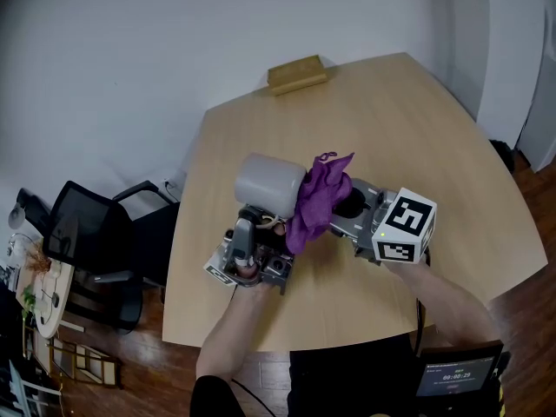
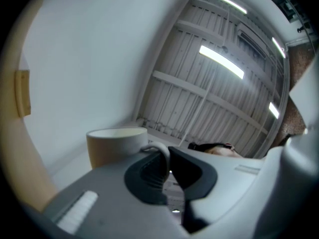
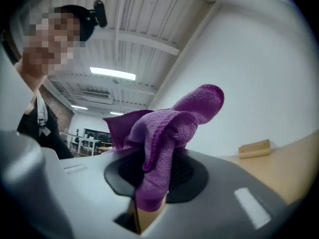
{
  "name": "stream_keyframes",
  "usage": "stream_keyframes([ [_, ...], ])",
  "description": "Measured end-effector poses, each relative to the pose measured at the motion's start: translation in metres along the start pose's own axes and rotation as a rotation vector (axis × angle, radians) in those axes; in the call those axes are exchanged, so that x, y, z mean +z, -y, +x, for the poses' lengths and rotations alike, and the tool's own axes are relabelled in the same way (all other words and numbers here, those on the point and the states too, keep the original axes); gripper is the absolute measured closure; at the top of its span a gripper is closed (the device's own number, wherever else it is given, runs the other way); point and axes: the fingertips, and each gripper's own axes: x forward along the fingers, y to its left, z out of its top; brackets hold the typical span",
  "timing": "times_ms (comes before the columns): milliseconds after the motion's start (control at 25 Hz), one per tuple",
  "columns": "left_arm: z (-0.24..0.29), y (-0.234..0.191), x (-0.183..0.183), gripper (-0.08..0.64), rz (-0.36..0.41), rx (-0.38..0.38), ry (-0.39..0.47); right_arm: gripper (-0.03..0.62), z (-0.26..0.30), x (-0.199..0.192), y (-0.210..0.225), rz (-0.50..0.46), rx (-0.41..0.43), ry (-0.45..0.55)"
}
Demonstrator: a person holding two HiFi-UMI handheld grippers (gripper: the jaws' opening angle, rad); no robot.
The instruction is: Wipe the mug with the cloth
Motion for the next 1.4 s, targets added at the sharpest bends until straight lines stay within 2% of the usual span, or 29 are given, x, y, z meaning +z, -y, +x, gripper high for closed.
stream_keyframes([
  [80,0.0,0.001,0.001,0.531,0.006,-0.004,0.0,0.511,-0.005,-0.011,0.022,0.032,-0.093,-0.053],
  [160,-0.001,0.001,0.005,0.531,0.015,-0.004,0.016,0.511,-0.01,-0.008,0.029,0.027,-0.124,-0.052],
  [240,-0.003,0.002,0.009,0.531,0.026,-0.002,0.034,0.511,-0.011,0.009,0.012,-0.001,-0.044,0.017],
  [320,-0.004,0.001,0.012,0.531,0.035,0.0,0.043,0.511,-0.007,0.024,-0.023,-0.061,0.108,0.079],
  [400,-0.003,0.002,0.011,0.531,0.036,-0.003,0.035,0.511,0.001,0.024,-0.055,-0.122,0.216,0.076],
  [520,-0.003,0.005,0.005,0.531,0.023,-0.014,0.006,0.511,0.01,0.01,-0.065,-0.119,0.24,0.033],
  [720,-0.005,0.005,0.005,0.531,0.004,-0.031,0.006,0.511,0.009,-0.008,-0.036,-0.02,0.156,-0.024],
  [880,-0.002,0.012,0.0,0.531,-0.005,-0.072,-0.009,0.511,0.001,-0.031,0.008,0.046,-0.019,-0.124],
  [960,-0.004,0.013,0.002,0.531,-0.003,-0.08,-0.005,0.511,-0.005,-0.033,0.024,0.072,-0.078,-0.132],
  [1000,-0.004,0.014,0.003,0.531,0.001,-0.08,-0.003,0.511,-0.006,-0.025,0.023,0.072,-0.065,-0.102],
  [1080,-0.003,0.014,0.006,0.531,0.012,-0.076,-0.005,0.511,-0.007,0.006,0.001,0.027,0.038,0.014],
  [1200,-0.001,0.014,0.006,0.531,0.021,-0.072,-0.018,0.511,-0.009,0.045,-0.046,-0.133,0.199,0.143],
  [1280,-0.001,0.014,0.001,0.531,0.013,-0.077,-0.032,0.511,-0.008,0.044,-0.059,-0.184,0.225,0.141],
  [1400,-0.002,0.014,-0.002,0.531,0.004,-0.081,-0.053,0.511,-0.004,0.035,-0.05,-0.161,0.202,0.114],
])
